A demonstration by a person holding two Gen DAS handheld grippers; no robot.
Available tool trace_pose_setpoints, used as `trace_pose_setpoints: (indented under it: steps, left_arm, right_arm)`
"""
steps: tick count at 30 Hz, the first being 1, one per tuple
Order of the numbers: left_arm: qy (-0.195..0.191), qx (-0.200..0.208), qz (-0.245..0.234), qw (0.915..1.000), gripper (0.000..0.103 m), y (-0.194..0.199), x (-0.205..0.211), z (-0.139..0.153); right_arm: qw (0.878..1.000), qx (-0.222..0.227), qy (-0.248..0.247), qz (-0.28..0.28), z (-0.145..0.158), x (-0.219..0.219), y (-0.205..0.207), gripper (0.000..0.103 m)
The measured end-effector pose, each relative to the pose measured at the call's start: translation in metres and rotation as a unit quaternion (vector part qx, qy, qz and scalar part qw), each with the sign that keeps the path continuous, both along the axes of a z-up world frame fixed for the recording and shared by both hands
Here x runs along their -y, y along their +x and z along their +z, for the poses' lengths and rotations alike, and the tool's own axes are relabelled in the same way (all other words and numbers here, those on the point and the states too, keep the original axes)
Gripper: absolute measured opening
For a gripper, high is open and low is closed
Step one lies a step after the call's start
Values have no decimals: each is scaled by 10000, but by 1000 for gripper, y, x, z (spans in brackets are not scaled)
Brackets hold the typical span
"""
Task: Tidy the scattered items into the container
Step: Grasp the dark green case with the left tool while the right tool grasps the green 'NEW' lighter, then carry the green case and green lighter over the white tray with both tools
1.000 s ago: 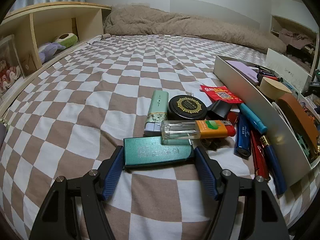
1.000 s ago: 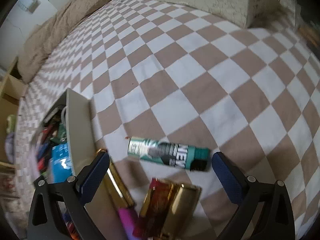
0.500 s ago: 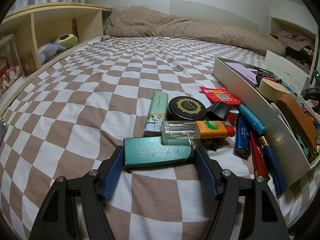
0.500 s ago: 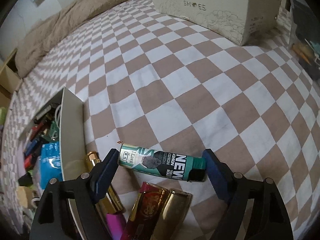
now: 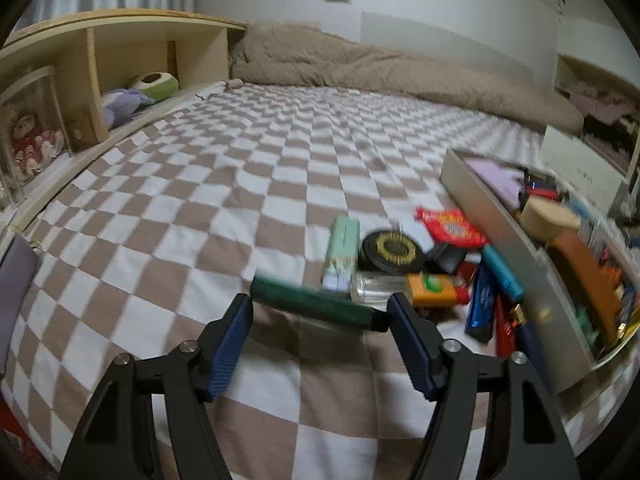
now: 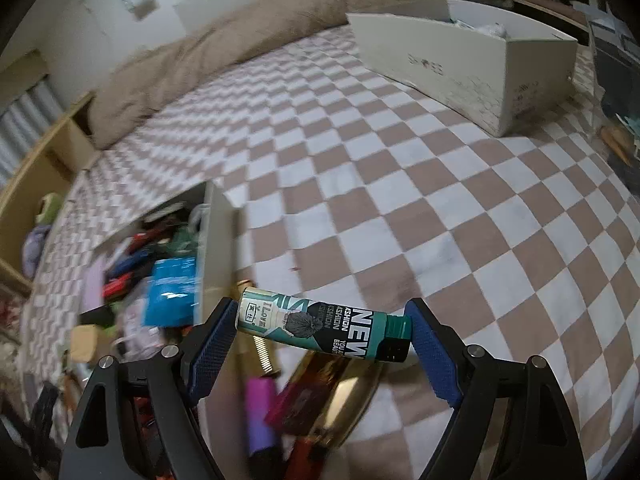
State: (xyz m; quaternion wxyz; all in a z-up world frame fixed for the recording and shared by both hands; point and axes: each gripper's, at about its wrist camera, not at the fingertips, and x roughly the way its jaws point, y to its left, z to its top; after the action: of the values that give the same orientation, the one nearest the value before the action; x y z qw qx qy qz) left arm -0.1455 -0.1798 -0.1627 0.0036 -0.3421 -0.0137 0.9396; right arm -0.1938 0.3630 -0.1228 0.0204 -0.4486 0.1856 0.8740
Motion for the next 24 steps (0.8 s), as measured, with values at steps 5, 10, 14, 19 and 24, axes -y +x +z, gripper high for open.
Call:
trace_pose_setpoints:
  steps: [5, 10, 14, 19, 24]
  left_arm:
    - [157, -72, 103, 9998, 40, 3, 1, 23]
    - [128, 203, 145, 9996, 62, -5, 3, 23]
    - [-165, 408, -126, 9990, 83, -13, 2, 12]
    - [-827, 611, -648, 9926, 83, -25, 3, -1]
    - [-890, 591, -1335, 9853, 83, -31, 6, -6]
  right_arm:
    - [9992, -264, -128, 264, 17, 10, 11, 85]
    - [9980, -396, -149, 462, 29, 12, 25, 85]
    - [9968, -470, -113, 636, 36, 15, 33, 85]
    - [9956, -476, -14, 804, 40, 17, 47, 85]
    - [9948, -380, -23, 944, 36, 22, 58, 85]
